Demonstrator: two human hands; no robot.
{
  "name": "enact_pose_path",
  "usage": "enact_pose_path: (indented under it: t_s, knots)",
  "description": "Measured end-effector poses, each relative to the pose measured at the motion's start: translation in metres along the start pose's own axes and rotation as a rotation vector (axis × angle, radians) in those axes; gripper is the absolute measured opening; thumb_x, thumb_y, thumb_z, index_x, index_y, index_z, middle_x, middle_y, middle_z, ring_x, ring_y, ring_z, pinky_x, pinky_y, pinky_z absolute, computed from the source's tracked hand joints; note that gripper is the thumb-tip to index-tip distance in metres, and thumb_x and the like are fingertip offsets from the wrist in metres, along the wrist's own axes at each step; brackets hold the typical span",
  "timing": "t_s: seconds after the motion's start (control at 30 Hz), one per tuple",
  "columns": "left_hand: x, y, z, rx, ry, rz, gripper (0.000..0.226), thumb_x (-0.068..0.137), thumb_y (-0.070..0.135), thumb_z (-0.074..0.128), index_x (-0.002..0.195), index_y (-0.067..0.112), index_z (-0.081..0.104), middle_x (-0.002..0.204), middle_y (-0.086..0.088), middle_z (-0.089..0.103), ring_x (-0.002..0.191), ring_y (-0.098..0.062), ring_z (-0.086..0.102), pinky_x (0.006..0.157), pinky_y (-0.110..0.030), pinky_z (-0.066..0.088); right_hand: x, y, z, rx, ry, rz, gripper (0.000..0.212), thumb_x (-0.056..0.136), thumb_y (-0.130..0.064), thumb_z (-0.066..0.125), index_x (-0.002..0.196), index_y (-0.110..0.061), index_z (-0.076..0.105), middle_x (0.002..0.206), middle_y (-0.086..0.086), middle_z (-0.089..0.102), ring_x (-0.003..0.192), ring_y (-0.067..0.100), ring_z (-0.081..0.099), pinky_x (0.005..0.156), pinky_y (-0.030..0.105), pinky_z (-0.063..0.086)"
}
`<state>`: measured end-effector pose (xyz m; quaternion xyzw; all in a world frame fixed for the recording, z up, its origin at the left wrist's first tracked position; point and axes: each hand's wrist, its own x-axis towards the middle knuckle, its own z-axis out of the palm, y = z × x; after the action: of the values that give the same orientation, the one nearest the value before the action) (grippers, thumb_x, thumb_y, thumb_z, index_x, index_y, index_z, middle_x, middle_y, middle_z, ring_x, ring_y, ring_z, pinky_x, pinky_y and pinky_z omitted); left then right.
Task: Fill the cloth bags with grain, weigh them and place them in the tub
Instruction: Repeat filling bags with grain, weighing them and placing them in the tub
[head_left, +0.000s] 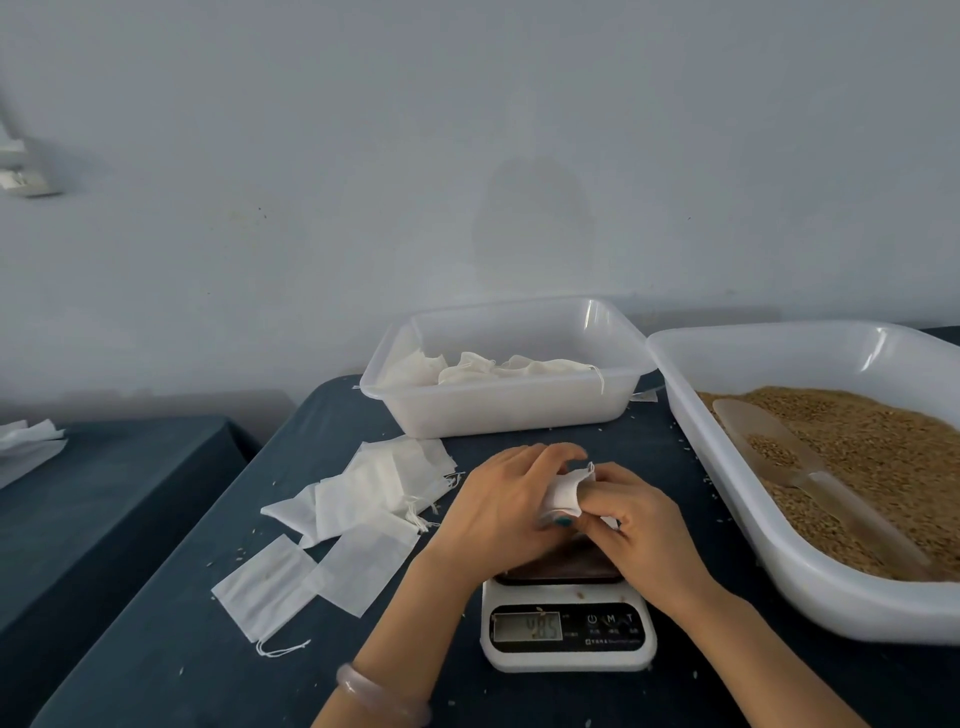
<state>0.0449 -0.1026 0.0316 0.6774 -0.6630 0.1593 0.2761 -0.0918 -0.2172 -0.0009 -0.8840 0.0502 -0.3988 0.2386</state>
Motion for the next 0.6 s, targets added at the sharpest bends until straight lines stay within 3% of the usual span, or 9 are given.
enact_pose_path:
  t_s: [0.13, 0.27, 0.43, 0.6]
  knots:
    - [-0.0008, -0.0029, -0.0014, 0.012, 0.001, 0.011, 0.053, 0.074, 0.036, 0.070, 0.122, 0.018, 0.057, 0.115, 0.004, 0.065, 0.096, -0.018, 0.063, 0.081, -0.032, 0.052, 0.0025, -0.0069, -0.0018, -0.049, 0.015, -0.079, 0.023, 0.086, -0.048, 0.060, 0.095, -0.031, 0.074, 0.095, -0.022, 0.068, 0.101, -0.005, 0.056, 0.078, 0.011, 0.047]
    - [-0.0008, -0.0029, -0.0012, 0.037, 0.055, -0.005, 0.048, 0.070, 0.028, 0.080, 0.112, 0.014, 0.063, 0.103, 0.002, 0.065, 0.086, -0.017, 0.063, 0.068, -0.025, 0.048, 0.0020, -0.0066, -0.0035, -0.086, 0.076, -0.076, 0.032, 0.087, -0.052, 0.059, 0.096, -0.027, 0.077, 0.095, -0.022, 0.070, 0.099, 0.000, 0.057, 0.076, 0.020, 0.051]
    - [0.0002, -0.0019, -0.0038, 0.004, 0.107, -0.031, 0.036, 0.068, 0.025, 0.076, 0.098, 0.010, 0.066, 0.090, -0.001, 0.064, 0.076, -0.020, 0.061, 0.058, -0.027, 0.044, 0.0026, -0.0055, -0.0014, -0.153, 0.103, -0.088, 0.017, 0.081, -0.034, 0.075, 0.097, -0.028, 0.077, 0.095, -0.020, 0.069, 0.096, 0.004, 0.055, 0.072, 0.016, 0.047]
    - [0.0011, -0.0035, -0.0031, 0.049, 0.167, -0.022, 0.032, 0.073, 0.030, 0.081, 0.093, 0.008, 0.067, 0.085, -0.003, 0.066, 0.073, -0.021, 0.061, 0.062, -0.024, 0.040, 0.0021, -0.0035, -0.0018, -0.229, 0.134, -0.081, 0.024, 0.068, -0.023, 0.087, 0.090, -0.022, 0.078, 0.094, -0.017, 0.068, 0.095, 0.006, 0.055, 0.074, 0.014, 0.045]
